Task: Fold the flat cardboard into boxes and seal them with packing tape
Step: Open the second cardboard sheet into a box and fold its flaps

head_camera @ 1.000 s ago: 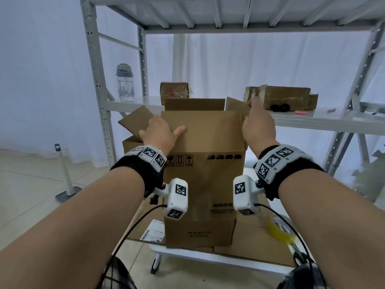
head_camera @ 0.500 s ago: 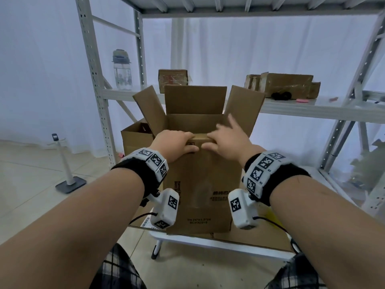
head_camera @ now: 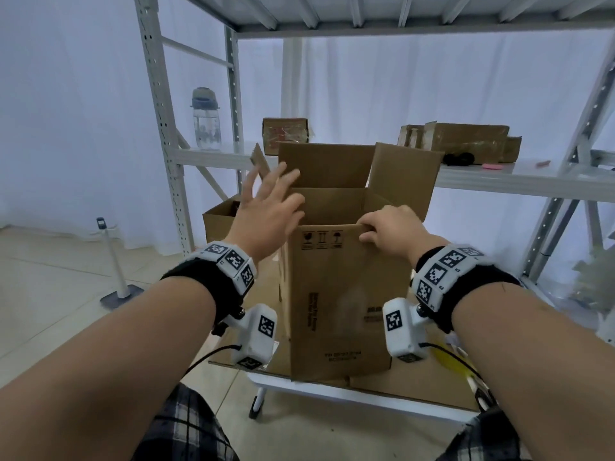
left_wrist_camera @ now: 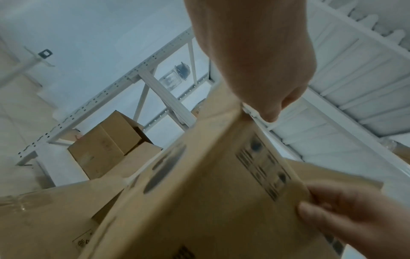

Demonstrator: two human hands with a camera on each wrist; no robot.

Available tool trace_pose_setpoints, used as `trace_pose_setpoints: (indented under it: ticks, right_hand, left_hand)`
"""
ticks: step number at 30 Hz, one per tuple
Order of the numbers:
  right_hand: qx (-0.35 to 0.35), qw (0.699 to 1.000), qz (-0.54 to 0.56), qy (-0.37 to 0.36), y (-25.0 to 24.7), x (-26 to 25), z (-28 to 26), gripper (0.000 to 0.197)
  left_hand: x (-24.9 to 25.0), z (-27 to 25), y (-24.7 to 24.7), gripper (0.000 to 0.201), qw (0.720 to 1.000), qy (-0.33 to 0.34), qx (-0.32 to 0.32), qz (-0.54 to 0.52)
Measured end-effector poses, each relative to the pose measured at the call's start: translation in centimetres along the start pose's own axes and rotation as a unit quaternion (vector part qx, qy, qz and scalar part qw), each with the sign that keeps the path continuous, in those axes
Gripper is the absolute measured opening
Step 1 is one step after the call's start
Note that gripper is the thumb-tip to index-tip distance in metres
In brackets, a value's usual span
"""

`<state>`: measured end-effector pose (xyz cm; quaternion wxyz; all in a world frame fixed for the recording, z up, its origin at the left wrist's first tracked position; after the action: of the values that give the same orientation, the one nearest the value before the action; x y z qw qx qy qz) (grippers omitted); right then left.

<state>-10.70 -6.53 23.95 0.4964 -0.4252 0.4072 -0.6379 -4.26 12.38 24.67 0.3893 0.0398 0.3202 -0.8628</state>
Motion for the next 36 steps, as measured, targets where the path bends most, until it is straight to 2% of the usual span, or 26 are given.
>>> trace_pose_setpoints:
  ticks: [3,6,9,11,13,16,18,20,22,25,30,33,36]
  right_hand:
    - [-0.006,0.998,-0.046,0.046,0.1,2.1,-0.6,0.033]
    - [0.018,0.995,-0.06,0.076,-0.1,2.8,-1.2,0.034]
    - [0.022,0.992,-0.002,0.125,0.3,3.6,-1.9,0.036]
    - [0.003,0.987,0.066,0.146,1.1,4.1,-2.3,0.041]
    - [-0.002,0.987,0.098,0.123,1.1,3.6,-2.4,0.05]
    - [0.048,0.989,0.133,0.043,-0.8,0.3,-1.9,0.062]
    - [0.082,0.984,0.154,0.021,-1.9,-2.2,-1.3,0.064]
    - [0.077,0.962,0.259,0.035,-2.1,-3.8,-0.5,0.059]
    - [0.054,0.925,0.374,0.049,-1.4,-4.6,0.2,0.044]
    - [0.077,0.919,0.382,0.057,-1.5,-4.1,0.5,0.022]
    - [0.153,0.901,0.396,0.087,-1.8,0.3,-0.7,0.019]
    - [0.177,0.866,0.452,0.121,-1.4,2.3,-1.8,0.014]
    - [0.187,0.844,0.475,0.164,-0.7,3.4,-2.4,0.018]
  left_hand:
    - [-1.1,0.1,-0.7,0.039,0.999,-0.028,0.027,-0.026]
    - [-0.2,0.7,-0.9,0.059,0.998,-0.011,0.038,-0.046]
    - [-0.1,1.3,-0.8,0.076,0.999,-0.027,0.014,-0.034]
    - [-0.2,1.7,-0.9,0.076,0.997,-0.042,-0.003,-0.067]
    - [0.2,2.2,-1.0,0.068,0.99,-0.046,-0.021,-0.13]
    - [1.4,3.1,-1.3,0.06,0.983,-0.036,-0.037,-0.176]
    - [1.8,3.7,-1.3,0.058,0.98,-0.034,-0.043,-0.19]
    - [2.1,4.0,-1.1,0.06,0.977,-0.032,-0.056,-0.204]
    - [2.2,4.0,-1.1,0.067,0.973,-0.034,-0.063,-0.221]
    - [0.9,3.4,-1.2,0.068,0.964,-0.095,-0.055,-0.243]
    - [-2.7,1.1,1.0,0.064,0.929,-0.225,-0.093,-0.279]
    - [-3.4,0.1,2.5,0.074,0.891,-0.307,-0.123,-0.311]
    - [-3.1,-0.3,3.0,0.08,0.864,-0.344,-0.114,-0.35]
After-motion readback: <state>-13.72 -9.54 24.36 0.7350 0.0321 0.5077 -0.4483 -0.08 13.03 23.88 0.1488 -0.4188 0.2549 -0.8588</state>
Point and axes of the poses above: each hand's wrist, its own z-axis towards the middle knuckle, its own y-axis out of the palm, x = y × z, the point moved 6 cm from there along z, towards the middle knuckle, and after that the axes turned 3 degrees about -z, right-handed, at the moved point
